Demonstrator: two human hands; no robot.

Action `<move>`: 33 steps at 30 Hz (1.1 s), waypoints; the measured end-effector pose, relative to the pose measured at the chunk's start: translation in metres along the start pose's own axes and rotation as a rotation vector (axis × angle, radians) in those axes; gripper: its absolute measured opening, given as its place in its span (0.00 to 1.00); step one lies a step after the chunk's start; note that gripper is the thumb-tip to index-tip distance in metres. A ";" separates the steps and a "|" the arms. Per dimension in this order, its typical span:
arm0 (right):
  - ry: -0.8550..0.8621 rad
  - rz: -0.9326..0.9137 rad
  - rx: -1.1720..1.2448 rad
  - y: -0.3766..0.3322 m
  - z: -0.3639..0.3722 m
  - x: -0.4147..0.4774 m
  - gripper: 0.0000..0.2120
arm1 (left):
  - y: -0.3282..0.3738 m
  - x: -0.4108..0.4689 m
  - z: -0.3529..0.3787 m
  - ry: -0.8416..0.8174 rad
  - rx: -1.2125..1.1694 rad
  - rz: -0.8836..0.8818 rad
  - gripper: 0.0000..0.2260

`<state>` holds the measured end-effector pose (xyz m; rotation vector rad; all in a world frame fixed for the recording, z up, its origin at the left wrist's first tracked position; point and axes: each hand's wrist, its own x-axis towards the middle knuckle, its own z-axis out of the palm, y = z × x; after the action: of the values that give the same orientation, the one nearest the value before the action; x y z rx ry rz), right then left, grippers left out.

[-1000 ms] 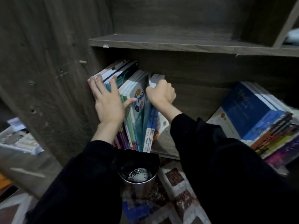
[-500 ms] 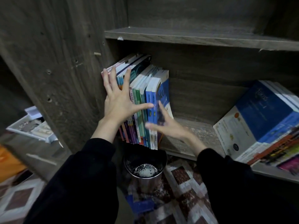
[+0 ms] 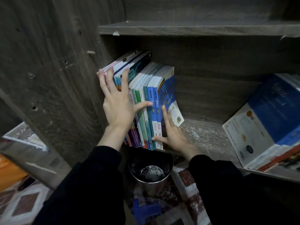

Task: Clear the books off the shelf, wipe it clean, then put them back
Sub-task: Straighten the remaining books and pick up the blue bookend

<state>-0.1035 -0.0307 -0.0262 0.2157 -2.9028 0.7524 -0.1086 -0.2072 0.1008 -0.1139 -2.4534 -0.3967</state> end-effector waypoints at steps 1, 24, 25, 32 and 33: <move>-0.024 -0.015 0.026 0.009 0.006 -0.004 0.61 | 0.000 0.000 0.000 0.000 0.005 -0.003 0.51; 0.204 0.888 1.067 0.034 0.058 0.095 0.39 | -0.005 0.001 0.007 0.090 -0.013 0.047 0.50; 0.219 0.873 0.997 0.032 0.057 0.096 0.34 | -0.005 0.000 0.007 0.085 -0.005 0.046 0.50; 0.203 0.767 0.912 0.075 0.094 0.106 0.36 | -0.003 -0.001 0.000 -0.001 -0.028 0.023 0.52; 0.205 0.749 0.931 0.059 0.081 0.091 0.36 | -0.003 -0.001 -0.002 -0.028 -0.054 0.029 0.52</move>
<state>-0.2109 -0.0290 -0.1088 -0.8468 -2.1624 2.0282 -0.1072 -0.2106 0.1004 -0.1793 -2.4665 -0.4517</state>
